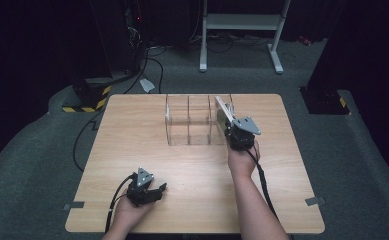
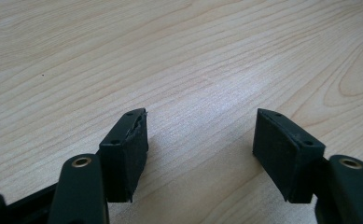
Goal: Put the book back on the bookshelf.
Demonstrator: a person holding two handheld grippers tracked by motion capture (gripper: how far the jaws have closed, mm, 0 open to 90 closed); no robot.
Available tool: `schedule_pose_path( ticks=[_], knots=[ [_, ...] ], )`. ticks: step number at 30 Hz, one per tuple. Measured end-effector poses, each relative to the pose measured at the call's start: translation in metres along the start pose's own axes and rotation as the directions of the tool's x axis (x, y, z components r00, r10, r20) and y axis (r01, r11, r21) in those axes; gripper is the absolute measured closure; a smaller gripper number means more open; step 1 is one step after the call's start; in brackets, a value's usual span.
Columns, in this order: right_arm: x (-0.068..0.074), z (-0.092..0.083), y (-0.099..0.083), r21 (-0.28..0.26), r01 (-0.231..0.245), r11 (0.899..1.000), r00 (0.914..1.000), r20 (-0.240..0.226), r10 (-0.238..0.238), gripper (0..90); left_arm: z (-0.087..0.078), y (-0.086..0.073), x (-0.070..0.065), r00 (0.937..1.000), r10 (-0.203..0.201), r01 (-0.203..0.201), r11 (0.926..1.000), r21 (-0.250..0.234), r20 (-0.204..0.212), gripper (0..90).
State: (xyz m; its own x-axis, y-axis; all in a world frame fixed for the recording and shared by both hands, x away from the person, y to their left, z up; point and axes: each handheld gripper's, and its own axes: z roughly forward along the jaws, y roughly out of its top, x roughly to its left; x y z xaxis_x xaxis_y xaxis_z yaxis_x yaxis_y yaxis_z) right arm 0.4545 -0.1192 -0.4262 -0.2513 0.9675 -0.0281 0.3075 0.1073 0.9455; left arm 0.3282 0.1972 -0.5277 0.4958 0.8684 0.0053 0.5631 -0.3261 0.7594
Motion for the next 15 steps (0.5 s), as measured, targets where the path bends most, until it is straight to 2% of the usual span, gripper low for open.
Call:
schedule_pose_path(
  ticks=[7, 15],
  knots=[
    [0.0022, 0.0021, 0.0028, -0.011, 0.017, 1.000, 0.9999, 0.001, -0.017, 75.3, 0.0000, 0.0000, 0.0000, 1.0000, -0.001, 0.001, 1.0000, 0.000, 0.000, 35.5],
    [0.0043, 0.0037, -0.0006, 0.002, 0.028, 1.000, 0.9996, 0.007, -0.028, 75.2, -0.0007, -0.0005, -0.0002, 1.0000, 0.004, -0.004, 1.0000, 0.002, 0.004, 35.5]
  ],
)
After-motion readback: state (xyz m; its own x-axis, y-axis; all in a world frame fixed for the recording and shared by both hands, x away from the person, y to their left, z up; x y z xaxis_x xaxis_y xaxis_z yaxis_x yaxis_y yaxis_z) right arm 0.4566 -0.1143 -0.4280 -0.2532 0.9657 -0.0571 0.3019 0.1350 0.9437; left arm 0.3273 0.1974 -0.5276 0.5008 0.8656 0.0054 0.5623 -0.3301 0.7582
